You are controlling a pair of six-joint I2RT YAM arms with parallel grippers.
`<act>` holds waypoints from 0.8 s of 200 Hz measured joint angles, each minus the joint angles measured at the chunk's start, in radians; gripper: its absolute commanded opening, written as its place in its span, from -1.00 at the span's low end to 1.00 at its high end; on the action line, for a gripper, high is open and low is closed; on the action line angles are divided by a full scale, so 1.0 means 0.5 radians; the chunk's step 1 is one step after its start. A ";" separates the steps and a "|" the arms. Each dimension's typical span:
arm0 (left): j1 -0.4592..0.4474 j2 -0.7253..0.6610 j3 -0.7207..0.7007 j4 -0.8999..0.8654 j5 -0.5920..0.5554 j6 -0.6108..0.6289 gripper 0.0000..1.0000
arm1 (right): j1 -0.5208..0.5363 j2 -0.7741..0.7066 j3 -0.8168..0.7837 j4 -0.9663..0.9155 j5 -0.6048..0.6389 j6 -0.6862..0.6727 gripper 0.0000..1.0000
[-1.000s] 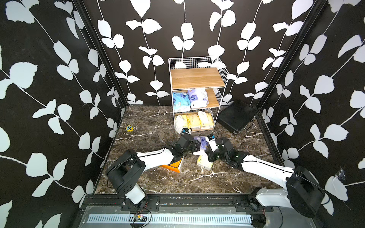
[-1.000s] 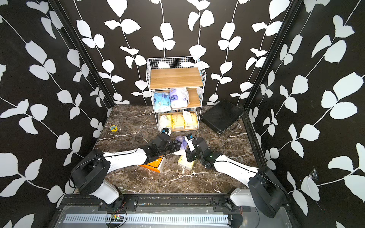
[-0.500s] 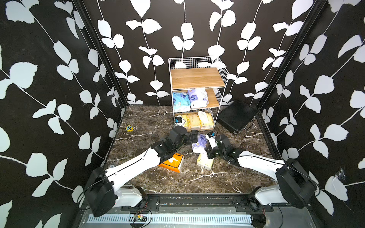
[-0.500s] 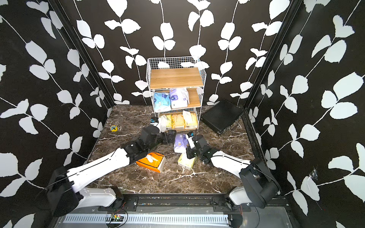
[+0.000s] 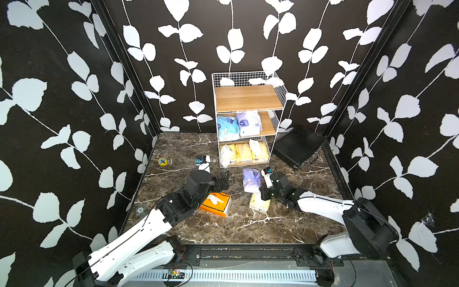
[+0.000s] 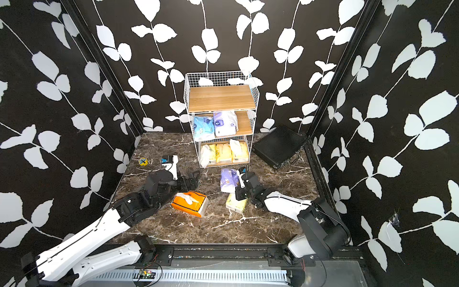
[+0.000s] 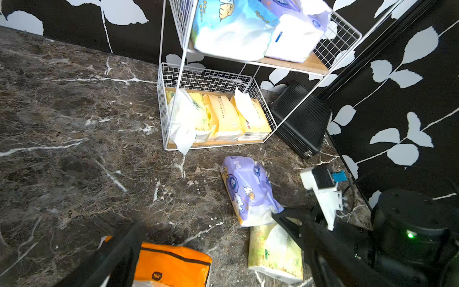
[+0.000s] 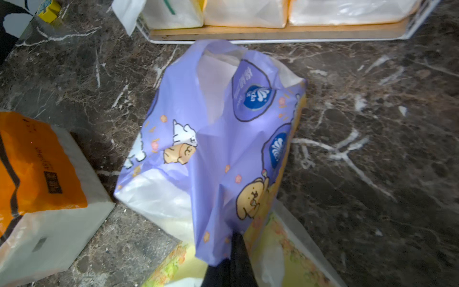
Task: Remove the tissue boxes from the shelf
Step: Move the box of tissues to the center of the board.
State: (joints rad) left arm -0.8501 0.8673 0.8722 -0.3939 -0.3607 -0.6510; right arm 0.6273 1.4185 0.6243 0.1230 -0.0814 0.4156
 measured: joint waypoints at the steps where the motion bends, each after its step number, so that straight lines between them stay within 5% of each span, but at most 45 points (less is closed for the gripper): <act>1: 0.000 -0.002 0.000 -0.004 0.000 0.000 0.97 | -0.004 -0.003 -0.002 0.000 0.000 0.000 -1.00; 93: 0.000 -0.091 -0.041 -0.089 -0.015 -0.035 0.97 | -0.214 -0.461 -0.106 -0.406 0.073 -0.126 -1.00; 160: 0.000 -0.340 -0.072 -0.198 -0.063 -0.069 0.97 | -0.179 -0.327 0.045 -0.466 -0.066 0.030 -1.00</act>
State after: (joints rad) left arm -0.8501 0.6975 0.8360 -0.4927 -0.3920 -0.6853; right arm 0.5381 1.2549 0.6468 -0.1101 -0.1143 0.4305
